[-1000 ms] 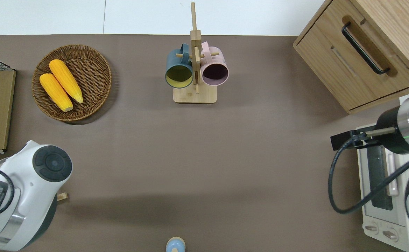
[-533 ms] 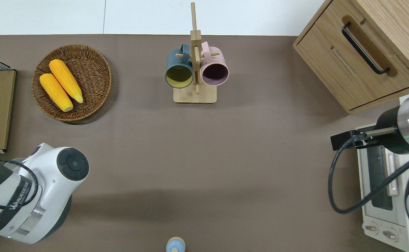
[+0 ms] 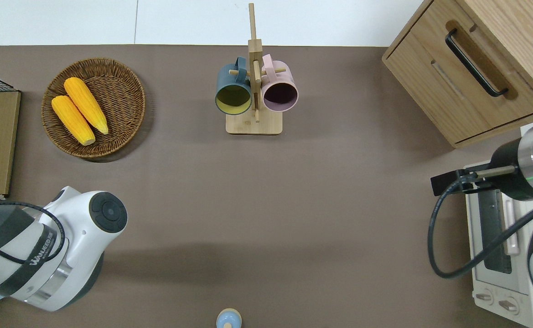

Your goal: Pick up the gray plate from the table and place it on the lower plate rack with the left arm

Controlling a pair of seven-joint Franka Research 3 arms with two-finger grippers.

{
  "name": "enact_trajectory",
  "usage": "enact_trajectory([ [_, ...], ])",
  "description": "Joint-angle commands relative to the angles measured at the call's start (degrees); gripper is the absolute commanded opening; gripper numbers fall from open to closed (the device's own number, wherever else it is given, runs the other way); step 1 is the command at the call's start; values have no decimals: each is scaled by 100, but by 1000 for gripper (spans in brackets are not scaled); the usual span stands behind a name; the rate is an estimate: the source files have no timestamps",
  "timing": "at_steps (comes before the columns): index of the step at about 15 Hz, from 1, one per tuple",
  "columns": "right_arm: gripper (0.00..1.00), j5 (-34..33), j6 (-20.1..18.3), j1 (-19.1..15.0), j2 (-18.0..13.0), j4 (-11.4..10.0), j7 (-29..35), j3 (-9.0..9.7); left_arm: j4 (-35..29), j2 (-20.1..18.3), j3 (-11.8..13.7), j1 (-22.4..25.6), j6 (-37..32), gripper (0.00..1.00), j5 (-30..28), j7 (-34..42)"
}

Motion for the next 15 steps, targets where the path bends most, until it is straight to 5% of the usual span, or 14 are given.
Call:
enact_trajectory([
  [1, 987, 59, -82, -56, -14, 35, 1, 33, -91, 105, 54, -84, 43, 386, 137, -87],
  [3, 987, 59, -82, -56, -14, 35, 1, 33, -82, 105, 54, -93, 43, 513, 137, -87],
  [4, 987, 59, -82, -56, -14, 35, -8, 33, -73, 105, 54, -93, 43, 699, 146, -35],
  [5, 987, 59, -82, -56, -14, 35, 1, 33, -56, 105, 54, -93, 43, 997, 163, -35],
  [12, 987, 59, -82, -56, -14, 35, 1, 33, 418, 105, 10, -120, 43, 1000, 49, 201],
  [15, 987, 59, -82, -56, -14, 35, 1, 33, 822, 79, 19, -102, 43, 1000, -494, 676],
])
